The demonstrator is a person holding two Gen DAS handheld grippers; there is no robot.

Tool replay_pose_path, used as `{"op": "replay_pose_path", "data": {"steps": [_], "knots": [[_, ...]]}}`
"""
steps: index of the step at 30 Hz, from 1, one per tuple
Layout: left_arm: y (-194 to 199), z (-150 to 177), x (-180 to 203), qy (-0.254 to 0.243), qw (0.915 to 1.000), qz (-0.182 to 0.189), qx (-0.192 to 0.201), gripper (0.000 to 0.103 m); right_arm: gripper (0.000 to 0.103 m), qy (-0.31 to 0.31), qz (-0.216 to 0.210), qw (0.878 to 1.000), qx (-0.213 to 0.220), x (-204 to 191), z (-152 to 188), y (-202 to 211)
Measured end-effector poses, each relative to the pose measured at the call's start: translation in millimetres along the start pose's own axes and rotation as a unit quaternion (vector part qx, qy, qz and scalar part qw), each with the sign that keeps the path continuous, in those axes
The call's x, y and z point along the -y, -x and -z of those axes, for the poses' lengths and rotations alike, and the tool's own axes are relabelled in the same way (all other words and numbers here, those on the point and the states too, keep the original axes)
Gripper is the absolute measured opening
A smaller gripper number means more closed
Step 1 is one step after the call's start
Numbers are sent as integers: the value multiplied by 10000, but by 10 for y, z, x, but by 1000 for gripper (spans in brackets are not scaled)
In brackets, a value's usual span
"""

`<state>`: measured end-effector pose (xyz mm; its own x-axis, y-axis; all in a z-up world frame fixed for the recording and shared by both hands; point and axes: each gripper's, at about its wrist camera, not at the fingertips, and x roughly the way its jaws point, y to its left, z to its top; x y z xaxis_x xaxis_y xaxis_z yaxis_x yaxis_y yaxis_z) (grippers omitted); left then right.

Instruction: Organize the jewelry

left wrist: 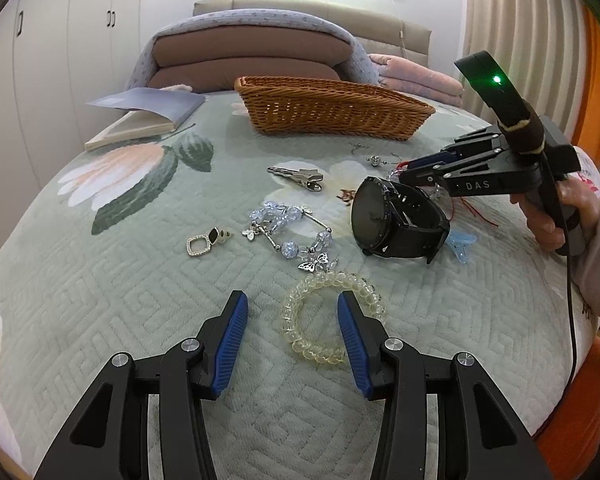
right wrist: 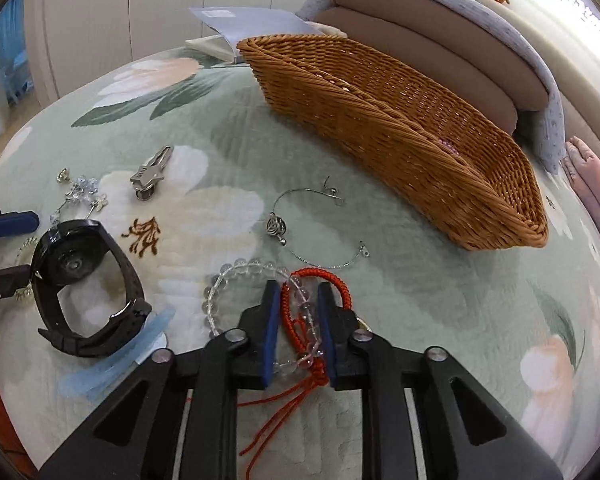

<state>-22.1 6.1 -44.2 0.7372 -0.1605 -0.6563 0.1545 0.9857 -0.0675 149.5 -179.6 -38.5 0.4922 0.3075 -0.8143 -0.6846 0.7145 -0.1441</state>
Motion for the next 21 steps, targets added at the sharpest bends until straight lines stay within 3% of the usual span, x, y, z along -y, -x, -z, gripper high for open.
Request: {"op": "replay_pose_path", "data": {"steps": [3,6,7,18,21], "knots": [[1,0,18,-35,10000,-43,16,45,14,-151,42,9997,169,-30,65,45],[9,8,33,-56,10000,-27,29,16,13,-172,154,9993,305,-75,88,105],[13,6,29,-32,10000,-32,36,12,13,-165,159,9990,380,-95,99,147],[126,-63,-148,599,9970,406,292,10,6,-636,314,9919,1050,-62,164,589],[131,-80,-173,661,9963,472,295,10,7,-699,-5,9933,917,-10,171,562]]}}
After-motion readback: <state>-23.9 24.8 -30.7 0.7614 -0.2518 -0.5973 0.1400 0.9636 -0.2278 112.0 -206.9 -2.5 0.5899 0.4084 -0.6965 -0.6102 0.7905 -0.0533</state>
